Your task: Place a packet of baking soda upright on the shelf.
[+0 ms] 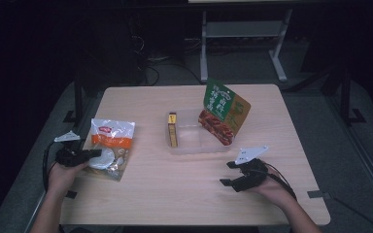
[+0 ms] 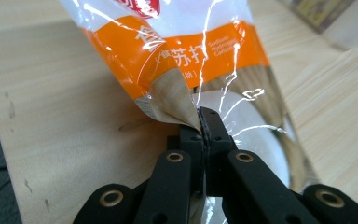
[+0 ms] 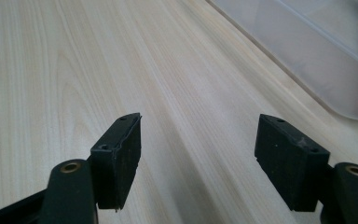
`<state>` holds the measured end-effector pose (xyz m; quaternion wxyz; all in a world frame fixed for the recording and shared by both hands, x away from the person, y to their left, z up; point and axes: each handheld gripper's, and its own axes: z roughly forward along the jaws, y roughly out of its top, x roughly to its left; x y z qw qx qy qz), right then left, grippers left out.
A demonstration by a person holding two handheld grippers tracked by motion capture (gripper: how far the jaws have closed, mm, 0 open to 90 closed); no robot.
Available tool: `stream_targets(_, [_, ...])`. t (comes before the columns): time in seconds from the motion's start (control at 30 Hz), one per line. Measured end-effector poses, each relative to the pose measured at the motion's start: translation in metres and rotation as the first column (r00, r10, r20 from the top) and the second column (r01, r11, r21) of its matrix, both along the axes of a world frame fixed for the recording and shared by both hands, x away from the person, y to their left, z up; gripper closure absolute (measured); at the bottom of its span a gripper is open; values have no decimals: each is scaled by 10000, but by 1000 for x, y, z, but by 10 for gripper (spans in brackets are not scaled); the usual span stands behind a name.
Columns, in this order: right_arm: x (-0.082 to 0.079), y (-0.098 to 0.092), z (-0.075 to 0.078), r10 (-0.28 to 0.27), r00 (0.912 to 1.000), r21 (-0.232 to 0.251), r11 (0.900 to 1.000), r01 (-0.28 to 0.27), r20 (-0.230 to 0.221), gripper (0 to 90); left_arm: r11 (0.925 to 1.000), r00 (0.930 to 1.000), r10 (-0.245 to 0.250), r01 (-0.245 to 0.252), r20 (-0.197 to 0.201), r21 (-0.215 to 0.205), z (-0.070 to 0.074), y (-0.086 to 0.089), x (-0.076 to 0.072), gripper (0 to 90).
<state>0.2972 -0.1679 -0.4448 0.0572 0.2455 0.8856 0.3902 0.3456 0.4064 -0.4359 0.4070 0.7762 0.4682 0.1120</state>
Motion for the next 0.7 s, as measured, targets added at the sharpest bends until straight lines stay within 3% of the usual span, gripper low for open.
stream_targets(0.17, [-1, 0, 0, -45, 10000, 13, 10000, 45, 7, 311, 9995, 9986, -219, 230, 478, -233, 10, -1, -7, 894])
stream_targets(0.2, [-1, -1, 0, -36, 10000, 30, 10000, 36, 30, 311, 9982, 9962, -409, 441, 763, -396, 16, -3, -10, 894])
stream_targets(0.3, [0, -1, 1, -96, 10000, 73, 9999, 96, -6, 312, 9969, 9918, -607, 659, 1122, -427, 24, -8, -15, 895])
stream_targets(0.53, [2, -3, 1, -226, 9997, 149, 9996, 227, -69, 318, 9915, 9805, -1056, 1165, 1655, -574, 42, -22, -29, 895])
stream_targets(0.7, [2, -5, 2, -182, 9998, 227, 9996, 182, -21, 344, 9860, 9696, -1494, 1608, 1936, -444, 52, -37, -38, 895])
